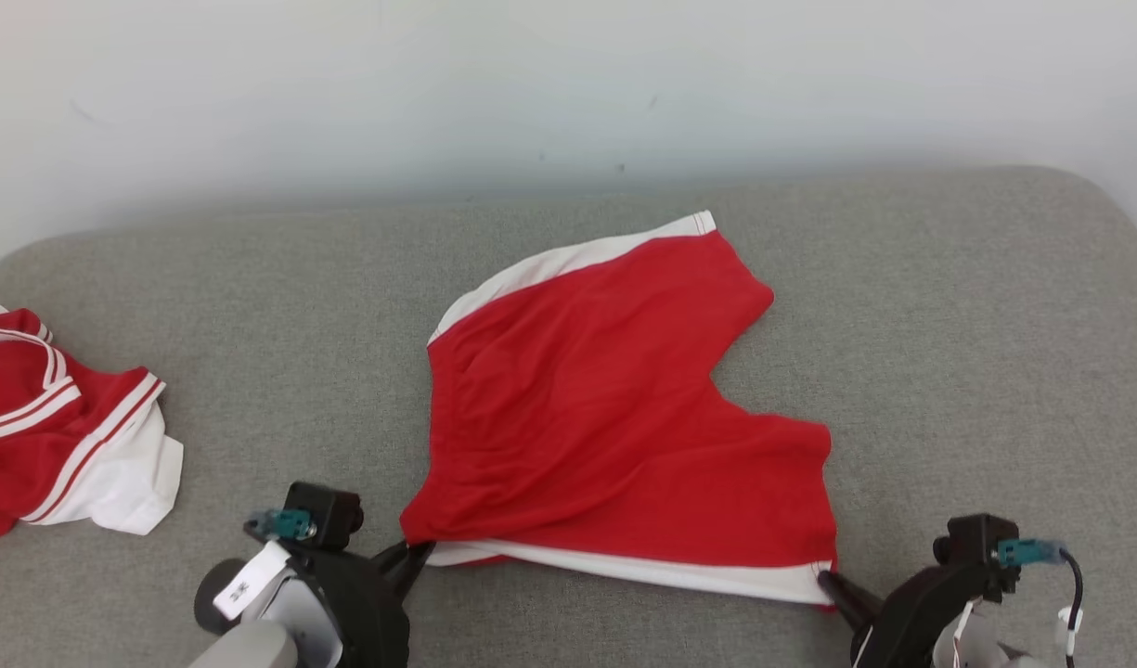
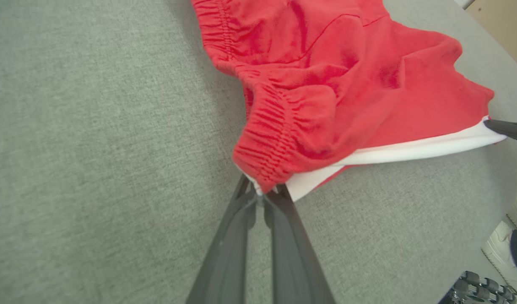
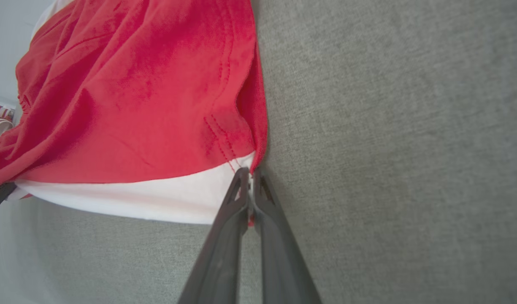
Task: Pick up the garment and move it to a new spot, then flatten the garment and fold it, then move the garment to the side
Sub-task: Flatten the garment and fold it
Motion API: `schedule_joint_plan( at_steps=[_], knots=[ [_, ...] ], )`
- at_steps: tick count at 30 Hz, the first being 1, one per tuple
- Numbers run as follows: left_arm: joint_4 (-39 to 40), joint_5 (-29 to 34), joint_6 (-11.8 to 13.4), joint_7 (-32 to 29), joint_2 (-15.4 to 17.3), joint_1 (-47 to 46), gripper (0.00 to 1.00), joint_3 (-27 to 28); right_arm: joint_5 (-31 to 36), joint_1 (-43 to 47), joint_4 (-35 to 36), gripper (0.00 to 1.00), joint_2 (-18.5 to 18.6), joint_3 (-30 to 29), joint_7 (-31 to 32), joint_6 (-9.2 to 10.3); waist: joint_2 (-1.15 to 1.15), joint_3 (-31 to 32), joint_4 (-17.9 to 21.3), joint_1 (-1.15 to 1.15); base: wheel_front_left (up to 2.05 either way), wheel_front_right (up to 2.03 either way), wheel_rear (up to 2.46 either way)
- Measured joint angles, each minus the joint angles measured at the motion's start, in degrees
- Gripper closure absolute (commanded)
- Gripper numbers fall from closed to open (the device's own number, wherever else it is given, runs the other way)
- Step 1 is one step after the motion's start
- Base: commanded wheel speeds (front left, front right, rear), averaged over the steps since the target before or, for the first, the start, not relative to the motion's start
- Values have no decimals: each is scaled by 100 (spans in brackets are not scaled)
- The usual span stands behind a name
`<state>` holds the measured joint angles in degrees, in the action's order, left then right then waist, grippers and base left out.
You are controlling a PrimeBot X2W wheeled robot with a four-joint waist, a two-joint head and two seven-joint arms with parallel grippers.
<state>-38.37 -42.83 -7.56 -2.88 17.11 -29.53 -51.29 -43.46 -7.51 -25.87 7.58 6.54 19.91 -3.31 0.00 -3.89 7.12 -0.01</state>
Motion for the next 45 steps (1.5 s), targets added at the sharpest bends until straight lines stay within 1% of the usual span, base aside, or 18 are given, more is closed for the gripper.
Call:
schedule_joint_plan(
  at_steps=[5, 14, 15, 16, 17, 18, 23, 26, 29, 34, 38, 43, 44, 45],
  knots=[
    [116, -140, 0, 100, 74, 272, 100, -18, -7, 422, 253, 100, 0, -42, 33, 4, 0, 115, -23, 0, 0, 0, 0],
    [278, -256, -1, 192, 222, 645, 100, 8, -91, 845, 755, 100, -2, -103, 87, 132, 0, 209, -66, 0, 0, 0, 0],
    [297, -257, -1, 192, 224, 676, 75, 8, -90, 872, 771, 100, -2, -99, 118, 158, 0, 208, -67, 0, 0, 0, 0],
    [307, -258, -1, 192, 223, 698, 9, 8, -90, 888, 797, 95, -4, -93, 130, 188, 0, 207, -70, 0, 0, 0, 0],
    [321, -258, -1, 192, 224, 699, 0, 5, -90, 908, 843, 40, -9, -100, 126, 199, 0, 205, -73, 1, 0, 0, 0],
    [343, -257, -1, 193, 227, 699, 0, 8, -91, 924, 894, 0, -21, -108, 126, 242, 0, 204, -77, 1, 0, 0, 0],
    [375, -258, 9, 218, 247, 703, 0, 11, -90, 944, 950, 0, -27, -115, 137, 341, 0, 221, -102, 1, 0, 0, 0],
    [432, -424, 70, 347, 231, 784, 0, 126, -93, 1010, 1038, 0, -25, -135, 180, 388, 0, 258, -127, 1, 0, 0, 0],
    [527, -608, 218, 550, 232, 1100, 0, 341, -138, 1256, 1166, 0, -8, -182, 182, 414, 0, 336, -172, 1, 0, 0, 0],
    [816, -935, 510, 1093, 224, 1351, 0, 878, -87, 1439, 1537, 0, 138, -386, -2, 491, 0, 443, -239, 1, 0, 0, 0],
    [1162, -1192, 739, 1737, 200, 1424, 0, 1448, -83, 1419, 1898, 0, 75, -591, -344, 515, 0, 525, -305, 1, 0, 0, 0],
    [1666, -1456, 995, 1780, -1, 1538, 0, 2158, -81, 1406, 2217, 0, -80, -808, -802, 591, 0, 642, -396, 1, 0, 0, 0],
    [1770, -1512, 1013, 1779, -29, 1544, 0, 2247, -80, 1394, 2269, 0, -103, -853, -900, 595, 0, 669, -416, 1, 0, 0, 0],
    [1870, -1514, 1045, 1778, -56, 1545, 0, 2331, -79, 1377, 2307, 0, -126, -901, -988, 643, 0, 696, -436, 1, 0, 0, 0]
  ],
)
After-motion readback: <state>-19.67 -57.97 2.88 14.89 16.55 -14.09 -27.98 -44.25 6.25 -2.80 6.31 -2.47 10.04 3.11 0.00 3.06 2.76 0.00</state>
